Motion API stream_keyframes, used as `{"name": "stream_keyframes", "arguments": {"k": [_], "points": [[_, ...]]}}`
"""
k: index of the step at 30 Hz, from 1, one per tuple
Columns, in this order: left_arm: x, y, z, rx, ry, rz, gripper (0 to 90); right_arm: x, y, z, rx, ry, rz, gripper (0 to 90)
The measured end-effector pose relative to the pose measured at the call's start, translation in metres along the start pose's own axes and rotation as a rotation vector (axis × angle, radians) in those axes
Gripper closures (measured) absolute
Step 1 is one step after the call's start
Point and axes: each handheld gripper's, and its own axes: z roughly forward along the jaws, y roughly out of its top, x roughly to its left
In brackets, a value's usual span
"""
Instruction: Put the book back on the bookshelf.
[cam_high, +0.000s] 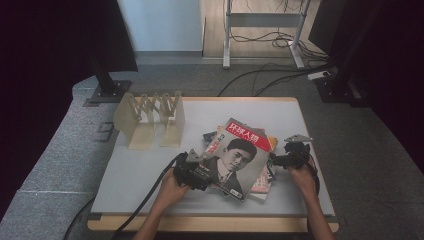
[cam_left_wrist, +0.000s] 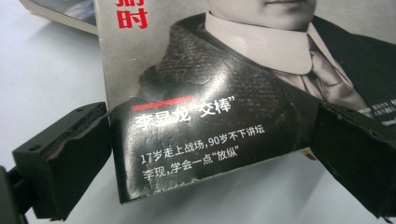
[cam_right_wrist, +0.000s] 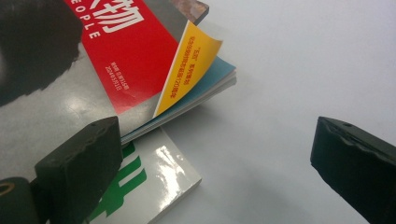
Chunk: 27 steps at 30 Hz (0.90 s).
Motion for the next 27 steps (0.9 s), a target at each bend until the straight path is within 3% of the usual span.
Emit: {"name": "stream_keyframes", "arguments": {"k": [7,17,21,27], "points": [[-0.011,-0.003,-0.001,0.0,-0.014,0.017,0.0,0.006,-0.004,-0.006,0.001,0.033,-0.019,1.8],[-0.024,-0.007,-0.004,0.0,-0.036,0.041,0.0,0.003,-0.001,-0.002,0.002,0.017,-0.014,2.3],[-0.02,-0.007,-0.008,-0.002,-0.051,0.034,0.0,0.002,-0.001,-0.003,0.005,0.02,-0.017,2.2],[-0.002,-0.006,-0.023,-0.033,0.01,0.009,0.0,0.0,-0.005,-0.007,0.005,0.026,-0.019,2.2]]}}
